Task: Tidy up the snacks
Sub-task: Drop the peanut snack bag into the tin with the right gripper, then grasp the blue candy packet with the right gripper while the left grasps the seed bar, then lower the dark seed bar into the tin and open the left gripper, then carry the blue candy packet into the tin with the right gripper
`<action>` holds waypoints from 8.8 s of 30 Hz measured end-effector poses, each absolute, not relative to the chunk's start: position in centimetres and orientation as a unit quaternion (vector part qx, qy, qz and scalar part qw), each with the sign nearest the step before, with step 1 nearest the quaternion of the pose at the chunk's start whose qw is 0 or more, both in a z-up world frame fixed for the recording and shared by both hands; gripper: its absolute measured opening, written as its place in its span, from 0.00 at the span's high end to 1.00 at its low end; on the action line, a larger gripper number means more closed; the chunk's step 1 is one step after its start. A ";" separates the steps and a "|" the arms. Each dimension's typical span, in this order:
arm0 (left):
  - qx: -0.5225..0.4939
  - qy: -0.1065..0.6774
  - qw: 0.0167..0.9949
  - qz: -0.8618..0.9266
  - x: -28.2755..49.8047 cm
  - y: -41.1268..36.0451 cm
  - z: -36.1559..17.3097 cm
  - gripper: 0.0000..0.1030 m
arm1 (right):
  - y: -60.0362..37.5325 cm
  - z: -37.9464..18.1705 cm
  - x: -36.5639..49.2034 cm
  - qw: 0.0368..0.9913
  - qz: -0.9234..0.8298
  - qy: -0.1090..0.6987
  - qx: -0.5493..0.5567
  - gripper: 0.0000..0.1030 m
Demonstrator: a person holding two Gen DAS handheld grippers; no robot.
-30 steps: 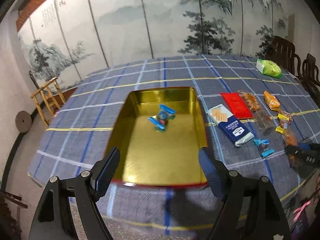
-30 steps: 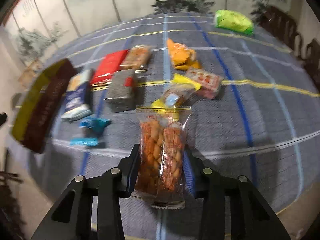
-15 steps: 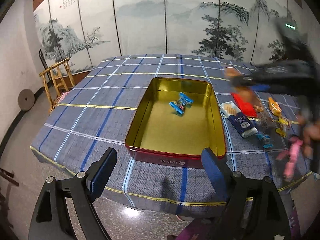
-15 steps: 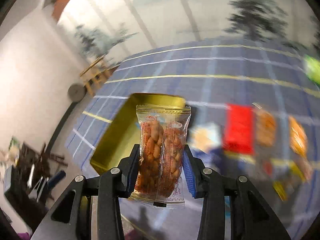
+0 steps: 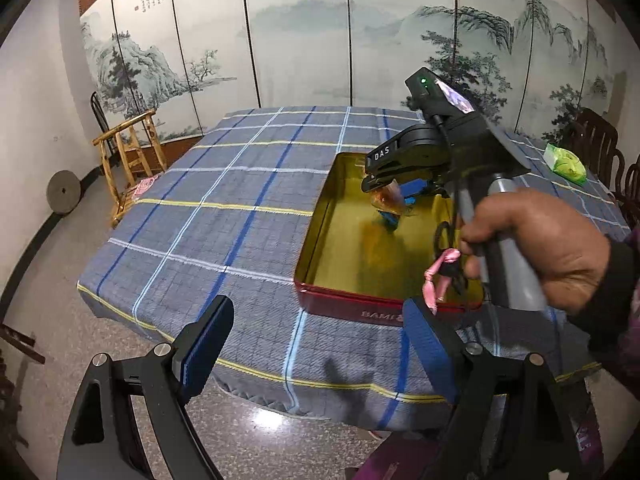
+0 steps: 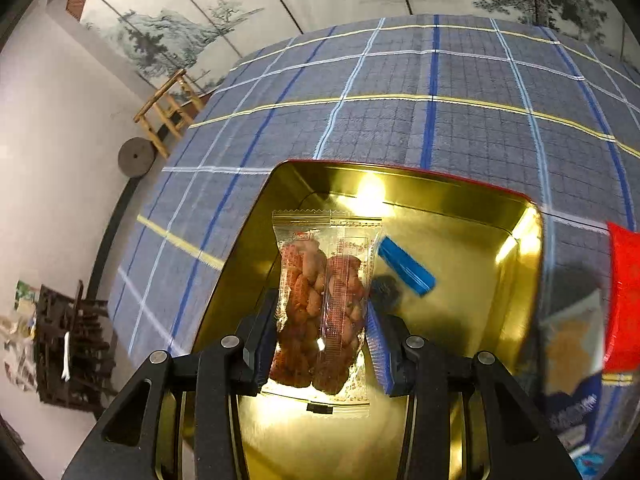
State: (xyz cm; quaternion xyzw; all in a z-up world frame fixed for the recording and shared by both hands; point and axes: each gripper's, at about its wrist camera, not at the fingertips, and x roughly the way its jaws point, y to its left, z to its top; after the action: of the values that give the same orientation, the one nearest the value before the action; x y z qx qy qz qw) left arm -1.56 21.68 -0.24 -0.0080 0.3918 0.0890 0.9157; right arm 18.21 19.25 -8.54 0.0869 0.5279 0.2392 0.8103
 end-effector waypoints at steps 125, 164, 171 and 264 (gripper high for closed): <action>0.011 0.488 0.872 -0.016 20.5 14.2 -4.6 0.70 | -23.6 -11.6 5.3 0.913 -0.056 0.389 0.109 0.69; 0.062 0.512 0.857 -0.010 23.6 11.7 -7.4 0.69 | -23.4 -11.6 5.4 0.913 -0.061 0.390 0.105 0.69; 0.089 0.489 0.868 0.006 22.3 11.1 -6.3 0.65 | -23.4 -11.6 5.4 0.912 -0.061 0.391 0.104 0.69; 0.025 0.427 0.902 0.055 4.9 20.3 -0.6 0.20 | 17.1 -8.4 9.9 0.834 0.289 0.469 -0.024 0.69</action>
State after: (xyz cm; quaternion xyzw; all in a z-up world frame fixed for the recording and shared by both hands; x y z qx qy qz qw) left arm 4.88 20.34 -0.55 0.0254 0.4275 0.0548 0.9020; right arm 9.90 17.12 -8.43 -0.0244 0.4690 0.2889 0.8342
